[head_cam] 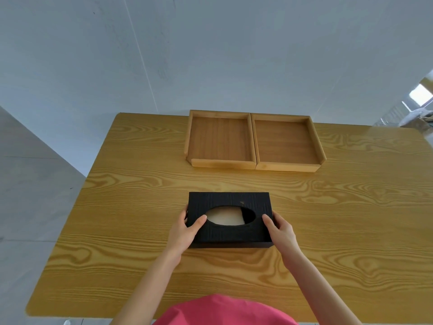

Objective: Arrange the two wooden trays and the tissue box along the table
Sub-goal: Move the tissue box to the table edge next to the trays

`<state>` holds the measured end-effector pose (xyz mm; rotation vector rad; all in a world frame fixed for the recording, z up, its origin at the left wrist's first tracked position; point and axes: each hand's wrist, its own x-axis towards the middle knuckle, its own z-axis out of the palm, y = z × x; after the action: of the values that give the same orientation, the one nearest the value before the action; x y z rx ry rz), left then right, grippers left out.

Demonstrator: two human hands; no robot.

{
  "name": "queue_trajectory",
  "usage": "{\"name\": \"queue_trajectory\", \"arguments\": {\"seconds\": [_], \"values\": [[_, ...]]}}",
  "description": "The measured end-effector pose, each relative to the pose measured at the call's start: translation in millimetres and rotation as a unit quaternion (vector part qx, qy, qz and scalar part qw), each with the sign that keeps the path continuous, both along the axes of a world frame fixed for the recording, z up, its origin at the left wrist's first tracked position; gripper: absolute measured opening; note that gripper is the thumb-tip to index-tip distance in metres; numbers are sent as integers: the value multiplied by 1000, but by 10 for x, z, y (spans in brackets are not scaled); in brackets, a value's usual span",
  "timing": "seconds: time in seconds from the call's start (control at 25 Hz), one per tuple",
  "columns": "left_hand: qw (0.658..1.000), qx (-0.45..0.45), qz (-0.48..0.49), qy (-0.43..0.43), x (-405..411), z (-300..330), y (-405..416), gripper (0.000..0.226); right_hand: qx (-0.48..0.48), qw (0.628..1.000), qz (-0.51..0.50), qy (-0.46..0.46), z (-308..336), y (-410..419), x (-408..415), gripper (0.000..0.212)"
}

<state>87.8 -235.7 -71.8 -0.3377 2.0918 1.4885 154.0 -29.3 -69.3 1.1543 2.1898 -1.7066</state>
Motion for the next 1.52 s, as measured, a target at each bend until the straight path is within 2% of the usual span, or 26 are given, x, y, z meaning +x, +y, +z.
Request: {"name": "queue_trajectory", "arguments": {"seconds": [0.2, 0.52, 0.84, 1.04, 1.32, 1.52], "values": [[999, 12, 27, -12, -108, 18, -344, 58, -14, 999, 22, -24, 23, -309, -181, 39], [997, -14, 73, 17, -499, 108, -1007, 59, -36, 997, 62, -1, 229, -924, -781, 32], [995, -51, 79, 44, -1407, 188, -1543, 63, -53, 991, 118, -37, 364, -1436, -1636, 40], [993, -59, 88, 51, -1906, 201, -1759, 62, -78, 984, 152, -46, 366, -1629, -2163, 44], [993, -42, 98, 51, -2506, 96, -1869, 48, -60, 981, 172, -62, 300, -1777, -2779, 43], [993, -29, 100, 54, -2665, -20, -1873, 47, -37, 979, 187, -66, 163, -1777, -2962, 46]]}}
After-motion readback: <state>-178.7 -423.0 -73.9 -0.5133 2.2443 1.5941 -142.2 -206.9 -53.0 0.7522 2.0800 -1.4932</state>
